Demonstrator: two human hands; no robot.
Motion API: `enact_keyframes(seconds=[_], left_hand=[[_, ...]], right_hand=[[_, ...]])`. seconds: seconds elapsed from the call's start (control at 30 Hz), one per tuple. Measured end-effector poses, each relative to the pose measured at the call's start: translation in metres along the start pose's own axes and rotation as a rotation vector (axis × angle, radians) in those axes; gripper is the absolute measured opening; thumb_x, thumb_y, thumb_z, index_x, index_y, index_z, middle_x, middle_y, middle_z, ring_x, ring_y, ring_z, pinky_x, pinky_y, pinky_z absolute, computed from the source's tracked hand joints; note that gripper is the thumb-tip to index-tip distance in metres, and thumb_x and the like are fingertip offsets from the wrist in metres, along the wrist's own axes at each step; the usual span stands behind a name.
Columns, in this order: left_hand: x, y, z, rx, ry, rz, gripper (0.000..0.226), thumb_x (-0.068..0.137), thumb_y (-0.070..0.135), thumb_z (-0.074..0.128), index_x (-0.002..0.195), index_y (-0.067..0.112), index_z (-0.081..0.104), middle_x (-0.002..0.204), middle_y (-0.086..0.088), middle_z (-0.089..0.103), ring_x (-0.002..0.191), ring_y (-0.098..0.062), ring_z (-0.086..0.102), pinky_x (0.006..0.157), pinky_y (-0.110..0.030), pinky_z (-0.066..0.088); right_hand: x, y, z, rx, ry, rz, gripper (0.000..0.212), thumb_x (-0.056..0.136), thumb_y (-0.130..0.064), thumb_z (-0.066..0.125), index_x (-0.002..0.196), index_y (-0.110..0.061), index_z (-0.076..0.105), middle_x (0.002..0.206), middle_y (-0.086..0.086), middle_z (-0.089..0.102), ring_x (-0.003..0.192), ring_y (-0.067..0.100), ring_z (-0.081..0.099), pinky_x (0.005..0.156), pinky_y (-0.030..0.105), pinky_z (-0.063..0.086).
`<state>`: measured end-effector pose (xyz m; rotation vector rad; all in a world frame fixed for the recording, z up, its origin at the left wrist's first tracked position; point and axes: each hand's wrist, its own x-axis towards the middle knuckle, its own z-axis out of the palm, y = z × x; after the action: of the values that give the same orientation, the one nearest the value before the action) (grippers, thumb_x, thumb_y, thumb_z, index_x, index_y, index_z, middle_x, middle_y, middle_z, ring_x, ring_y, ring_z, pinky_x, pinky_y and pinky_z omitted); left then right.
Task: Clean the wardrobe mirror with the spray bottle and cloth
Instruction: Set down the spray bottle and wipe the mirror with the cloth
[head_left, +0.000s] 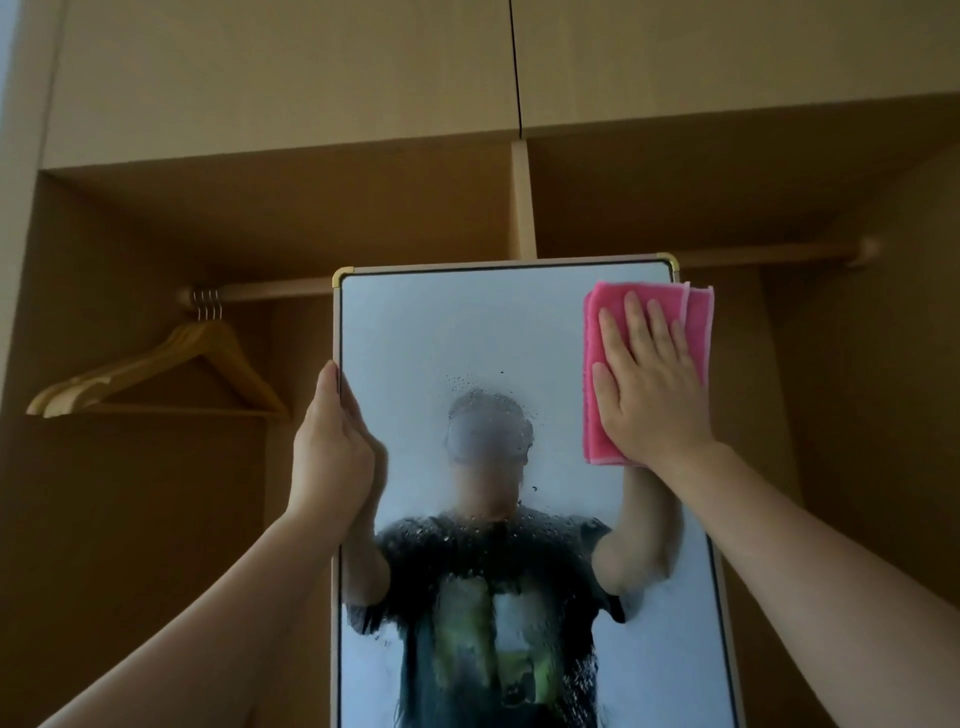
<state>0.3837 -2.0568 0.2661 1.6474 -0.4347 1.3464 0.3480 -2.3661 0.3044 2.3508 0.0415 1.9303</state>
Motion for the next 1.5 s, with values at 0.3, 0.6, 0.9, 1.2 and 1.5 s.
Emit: enact_keyframes(seconds=[0.3, 0.6, 0.9, 1.2, 1.5], left_hand=[[-0.006, -0.005, -0.003, -0.016, -0.005, 0.007, 0.048, 0.101, 0.014, 0.033, 0.147, 0.024, 0.028, 0.146, 0.006, 0.041, 0.127, 0.003, 0.031, 0.096, -0.008, 0.023], [-0.025, -0.013, -0.006, -0.062, 0.007, -0.022, 0.041, 0.102, 0.020, 0.034, 0.143, 0.022, 0.036, 0.123, 0.020, 0.045, 0.106, 0.022, 0.036, 0.080, 0.006, 0.026], [-0.025, -0.018, -0.003, -0.070, 0.015, -0.009, 0.044, 0.101, 0.011, 0.035, 0.145, 0.017, 0.036, 0.131, 0.019, 0.040, 0.114, 0.023, 0.025, 0.083, 0.013, 0.019], [-0.026, -0.020, -0.002, -0.075, 0.029, 0.000, 0.044, 0.101, 0.011, 0.036, 0.145, 0.016, 0.037, 0.132, 0.018, 0.040, 0.115, 0.022, 0.026, 0.086, 0.012, 0.018], [-0.026, -0.020, -0.002, -0.069, 0.031, 0.011, 0.043, 0.101, 0.012, 0.035, 0.144, 0.016, 0.037, 0.131, 0.018, 0.041, 0.116, 0.020, 0.028, 0.087, 0.011, 0.019]], right_hand=[[-0.069, -0.006, 0.017, 0.014, 0.019, -0.046, 0.058, 0.103, -0.041, 0.015, 0.153, -0.011, 0.018, 0.158, 0.016, 0.020, 0.147, 0.034, 0.012, 0.120, 0.051, 0.010], [-0.103, -0.011, 0.023, 0.029, -0.030, -0.073, 0.058, 0.103, -0.041, 0.015, 0.153, -0.012, 0.017, 0.159, 0.016, 0.019, 0.148, 0.034, 0.011, 0.120, 0.052, 0.012], [-0.086, -0.009, 0.021, 0.007, -0.059, -0.088, 0.059, 0.102, -0.043, 0.015, 0.153, -0.015, 0.013, 0.159, 0.016, 0.015, 0.148, 0.035, 0.009, 0.119, 0.054, 0.011], [-0.037, -0.014, 0.007, -0.017, -0.061, -0.127, 0.059, 0.102, -0.043, 0.015, 0.153, -0.014, 0.019, 0.159, 0.015, 0.018, 0.147, 0.035, 0.014, 0.119, 0.052, 0.009], [0.035, -0.028, -0.005, -0.039, -0.028, -0.104, 0.061, 0.100, -0.044, 0.011, 0.153, -0.015, 0.016, 0.160, 0.014, 0.014, 0.147, 0.035, 0.011, 0.120, 0.049, 0.001]])
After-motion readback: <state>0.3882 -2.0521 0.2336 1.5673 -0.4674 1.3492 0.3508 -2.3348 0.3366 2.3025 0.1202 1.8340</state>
